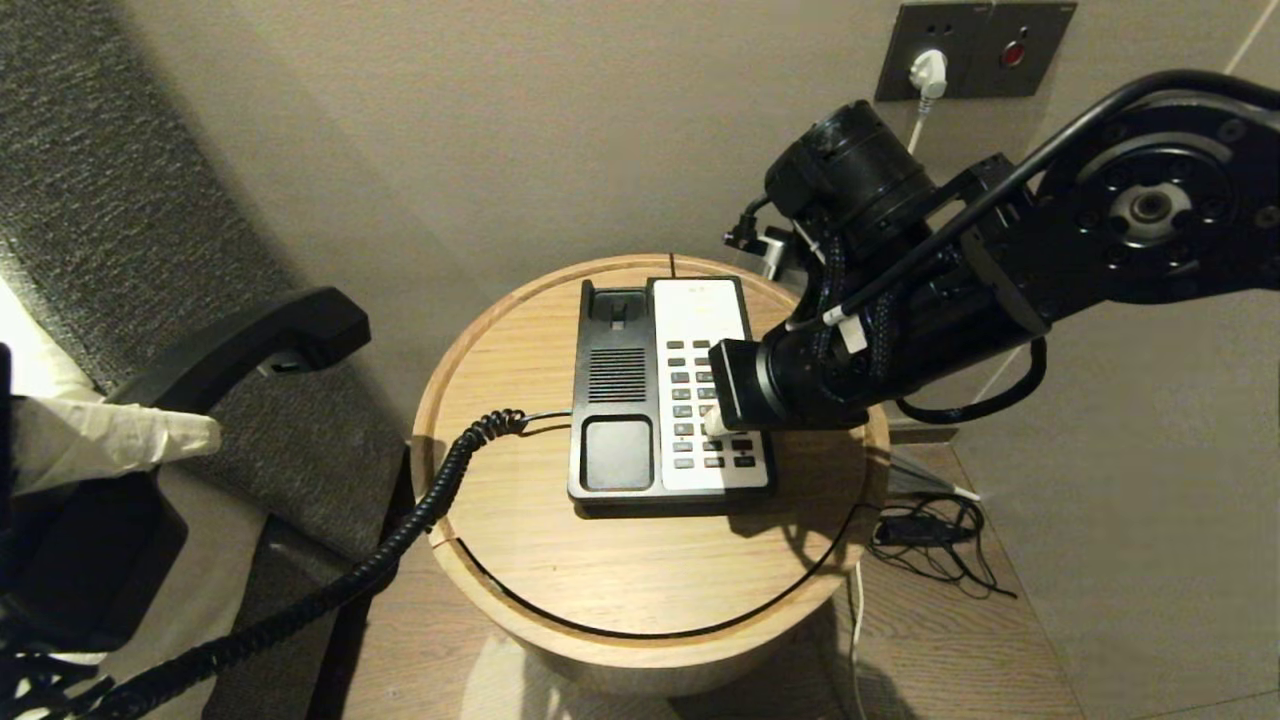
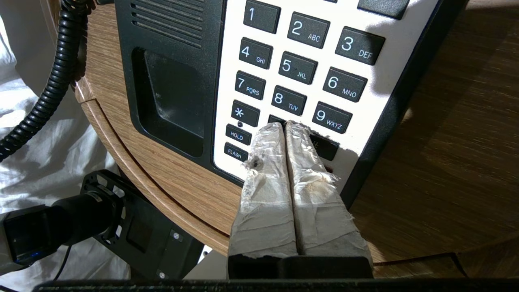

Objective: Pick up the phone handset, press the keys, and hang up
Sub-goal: Dial the number

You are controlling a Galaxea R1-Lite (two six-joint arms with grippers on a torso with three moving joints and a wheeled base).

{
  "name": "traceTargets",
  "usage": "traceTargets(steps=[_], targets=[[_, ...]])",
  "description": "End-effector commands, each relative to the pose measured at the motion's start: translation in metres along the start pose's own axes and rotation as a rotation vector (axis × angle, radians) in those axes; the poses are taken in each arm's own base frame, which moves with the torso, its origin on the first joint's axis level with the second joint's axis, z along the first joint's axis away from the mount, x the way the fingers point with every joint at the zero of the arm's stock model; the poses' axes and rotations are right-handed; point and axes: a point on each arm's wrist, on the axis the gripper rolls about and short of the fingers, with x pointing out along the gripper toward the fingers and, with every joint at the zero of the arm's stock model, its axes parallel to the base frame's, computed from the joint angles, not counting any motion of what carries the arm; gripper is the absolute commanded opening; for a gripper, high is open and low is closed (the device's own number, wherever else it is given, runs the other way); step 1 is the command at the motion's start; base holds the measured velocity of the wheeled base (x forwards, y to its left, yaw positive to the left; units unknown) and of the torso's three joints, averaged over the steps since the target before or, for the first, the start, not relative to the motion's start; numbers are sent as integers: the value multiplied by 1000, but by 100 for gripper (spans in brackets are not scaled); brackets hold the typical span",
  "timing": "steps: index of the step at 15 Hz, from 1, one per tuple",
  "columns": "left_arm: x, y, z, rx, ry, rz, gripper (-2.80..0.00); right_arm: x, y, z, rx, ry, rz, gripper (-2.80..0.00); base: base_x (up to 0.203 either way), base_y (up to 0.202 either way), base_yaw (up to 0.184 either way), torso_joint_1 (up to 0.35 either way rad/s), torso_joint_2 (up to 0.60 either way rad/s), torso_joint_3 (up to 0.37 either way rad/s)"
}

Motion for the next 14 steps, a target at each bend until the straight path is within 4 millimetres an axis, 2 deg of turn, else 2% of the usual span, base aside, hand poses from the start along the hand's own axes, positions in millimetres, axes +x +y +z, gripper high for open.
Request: traceTargets(steps=[1,6,10,14], targets=[[0,0,0,-2,2,5,-280,-4,1,1,3,-9,5,-280,0,0,0,0,0,0],[0,0,0,-2,2,7,-280,-22,2,3,7,-44,23,-280,0,0,0,0,0,0],[1,0,0,-3,1,9,-280,-23,1,3,11,-45,19,-280,0,0,0,0,0,0],[0,1,0,-3,1,9,-280,-19,-11,8,35,-49,-8,-280,0,0,0,0,0,0]])
